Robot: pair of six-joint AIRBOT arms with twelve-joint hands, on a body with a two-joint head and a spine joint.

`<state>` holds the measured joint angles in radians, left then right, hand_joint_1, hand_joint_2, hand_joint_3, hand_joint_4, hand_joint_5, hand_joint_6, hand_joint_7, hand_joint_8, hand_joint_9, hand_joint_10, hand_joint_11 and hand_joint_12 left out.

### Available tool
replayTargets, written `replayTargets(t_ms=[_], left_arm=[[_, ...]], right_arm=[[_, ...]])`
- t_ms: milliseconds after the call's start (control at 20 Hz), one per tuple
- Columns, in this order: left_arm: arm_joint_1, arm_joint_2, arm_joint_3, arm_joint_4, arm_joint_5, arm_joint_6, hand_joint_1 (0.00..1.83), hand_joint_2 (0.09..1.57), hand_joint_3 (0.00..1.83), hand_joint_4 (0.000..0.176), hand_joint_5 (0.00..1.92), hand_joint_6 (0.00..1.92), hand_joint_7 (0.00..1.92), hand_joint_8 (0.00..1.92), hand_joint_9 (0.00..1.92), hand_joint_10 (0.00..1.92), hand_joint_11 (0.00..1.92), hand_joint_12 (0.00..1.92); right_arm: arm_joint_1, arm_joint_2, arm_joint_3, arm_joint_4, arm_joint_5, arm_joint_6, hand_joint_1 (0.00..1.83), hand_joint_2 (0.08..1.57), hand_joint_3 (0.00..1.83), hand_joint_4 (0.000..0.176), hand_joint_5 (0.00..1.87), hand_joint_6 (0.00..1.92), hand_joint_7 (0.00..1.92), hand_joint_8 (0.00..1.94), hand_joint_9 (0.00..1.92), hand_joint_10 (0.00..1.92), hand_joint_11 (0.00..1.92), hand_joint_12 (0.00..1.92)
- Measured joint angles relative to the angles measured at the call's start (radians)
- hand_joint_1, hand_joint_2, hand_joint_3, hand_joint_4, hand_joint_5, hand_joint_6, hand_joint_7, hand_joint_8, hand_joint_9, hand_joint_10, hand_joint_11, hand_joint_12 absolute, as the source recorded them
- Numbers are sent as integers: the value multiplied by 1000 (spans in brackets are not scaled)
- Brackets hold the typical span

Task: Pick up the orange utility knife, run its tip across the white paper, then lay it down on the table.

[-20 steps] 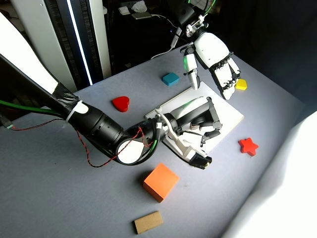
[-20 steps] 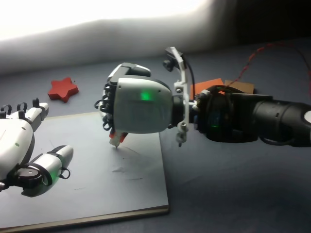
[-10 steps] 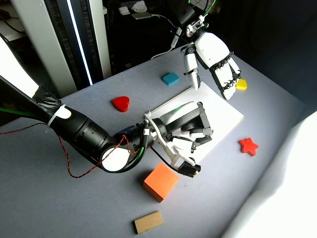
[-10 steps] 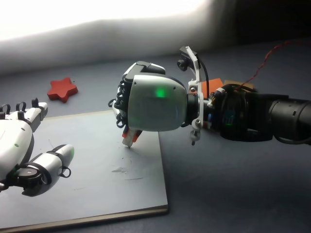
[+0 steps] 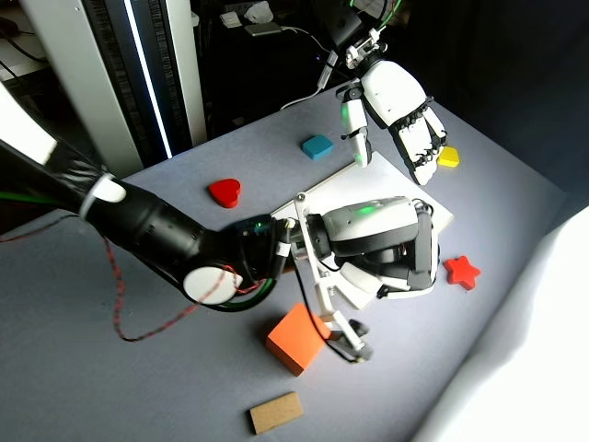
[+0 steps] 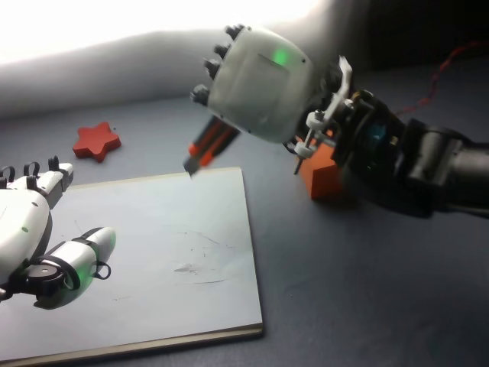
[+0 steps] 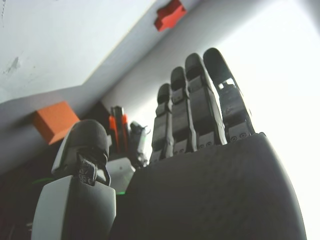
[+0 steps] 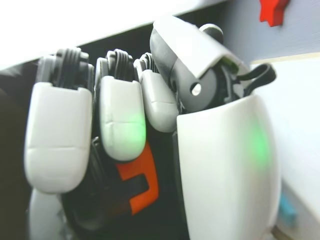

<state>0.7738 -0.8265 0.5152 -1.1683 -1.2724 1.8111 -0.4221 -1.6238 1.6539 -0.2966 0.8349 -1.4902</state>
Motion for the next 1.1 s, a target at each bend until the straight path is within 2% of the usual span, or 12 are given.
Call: replayTargets(t_ms=[200, 350, 500, 650, 800, 900, 1000, 1050, 1100], left_arm=[[0, 0, 0, 0, 0, -2, 162, 1372, 0, 14, 174, 2, 304, 4, 339, 4, 0, 1081], [0, 0, 0, -1, 0, -2, 133, 1376, 2, 10, 182, 4, 296, 1, 333, 3, 0, 1090], [0, 0, 0, 0, 0, -3, 105, 1385, 3, 9, 169, 0, 292, 4, 339, 5, 0, 1082], [3, 0, 0, 0, -1, -3, 126, 1379, 0, 9, 183, 4, 311, 7, 358, 9, 0, 1118], [4, 0, 0, 0, 0, -3, 95, 1385, 2, 7, 177, 5, 303, 1, 355, 4, 0, 1105], [4, 0, 0, 1, 0, -5, 94, 1386, 2, 4, 177, 5, 301, 0, 354, 4, 0, 1105], [5, 0, 0, 0, 0, -5, 103, 1385, 1, 2, 189, 7, 299, 3, 360, 5, 0, 1124], [5, 0, 0, 0, 0, -5, 104, 1385, 1, 0, 192, 8, 300, 3, 361, 5, 0, 1129], [5, 0, 0, 2, 0, -5, 103, 1385, 1, 0, 192, 7, 301, 4, 363, 5, 0, 1129]], right_arm=[[1, 143, -213, 146, -210, 60, 1483, 950, 729, 176, 1532, 1921, 1694, 1941, 1803, 1921, 1876, 1921], [8, 239, -340, 194, -336, 114, 1464, 947, 757, 176, 1519, 1921, 1691, 1941, 1803, 1921, 1878, 1921], [0, 317, -432, 203, -402, 159, 1475, 949, 728, 176, 1517, 1921, 1671, 1941, 1785, 1921, 1860, 1921], [-16, 353, -478, 264, -460, 177, 1490, 933, 709, 176, 1477, 1921, 1656, 1941, 1773, 1921, 1848, 1921], [-32, 383, -501, 269, -528, 211, 1500, 941, 693, 176, 1425, 1921, 1606, 1941, 1720, 1921, 1785, 1921], [-57, 393, -505, 290, -547, 224, 1494, 939, 707, 176, 1339, 1921, 1514, 1941, 1637, 1921, 1678, 1921], [-76, 393, -507, 293, -554, 228, 1443, 923, 729, 175, 1116, 1921, 1282, 1941, 1413, 1921, 1419, 1921], [-80, 393, -507, 294, -557, 230, 1233, 713, 1274, 0, 870, 1875, 1041, 1941, 1313, 1921, 1288, 1921], [-80, 393, -507, 294, -550, 229, 1168, 757, 1241, 0, 724, 1865, 915, 1941, 1145, 1921, 1186, 1921]])
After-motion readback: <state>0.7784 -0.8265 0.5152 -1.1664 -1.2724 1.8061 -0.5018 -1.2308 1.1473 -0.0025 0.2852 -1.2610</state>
